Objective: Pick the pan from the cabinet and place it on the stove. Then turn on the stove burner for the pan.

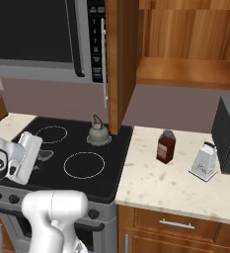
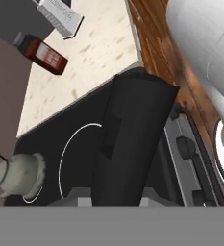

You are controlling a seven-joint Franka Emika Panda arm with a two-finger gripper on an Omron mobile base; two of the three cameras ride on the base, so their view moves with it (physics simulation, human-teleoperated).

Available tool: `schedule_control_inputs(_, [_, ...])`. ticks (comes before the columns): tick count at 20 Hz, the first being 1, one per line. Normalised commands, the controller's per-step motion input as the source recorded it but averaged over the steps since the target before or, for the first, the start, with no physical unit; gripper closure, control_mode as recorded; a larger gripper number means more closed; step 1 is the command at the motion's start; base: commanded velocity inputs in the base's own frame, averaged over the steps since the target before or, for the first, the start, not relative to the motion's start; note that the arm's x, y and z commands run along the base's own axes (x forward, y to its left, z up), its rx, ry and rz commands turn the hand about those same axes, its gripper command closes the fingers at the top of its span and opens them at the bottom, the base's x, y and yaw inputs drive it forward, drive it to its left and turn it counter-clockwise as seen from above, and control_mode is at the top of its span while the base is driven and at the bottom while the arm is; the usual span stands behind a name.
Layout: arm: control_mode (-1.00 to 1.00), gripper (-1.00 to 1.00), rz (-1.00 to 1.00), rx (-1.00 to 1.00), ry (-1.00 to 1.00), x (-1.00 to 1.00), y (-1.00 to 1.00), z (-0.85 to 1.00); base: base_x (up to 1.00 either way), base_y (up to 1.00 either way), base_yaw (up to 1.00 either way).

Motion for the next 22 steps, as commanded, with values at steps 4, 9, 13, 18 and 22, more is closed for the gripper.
schedule_control_inputs(4, [-1.0,1.0,0.02,0.0,-0.01,0.13,0.0,-0.29,0.0,0.0,0.0])
schedule_control_inputs(9, [-1.0,1.0,0.0,0.0,0.0,0.21,0.0,-0.27,0.0,0.0,0.0])
schedule_control_inputs(13, [-1.0,1.0,0.0,0.0,0.0,0.25,0.05,-0.26,0.0,0.0,0.0])
schedule_control_inputs(18, [-1.0,1.0,0.0,0.0,0.0,0.25,0.14,-0.23,0.0,0.0,0.0])
schedule_control_inputs(22, [-1.0,1.0,0.0,0.0,0.0,0.28,0.22,-0.18,0.0,0.0,0.0])
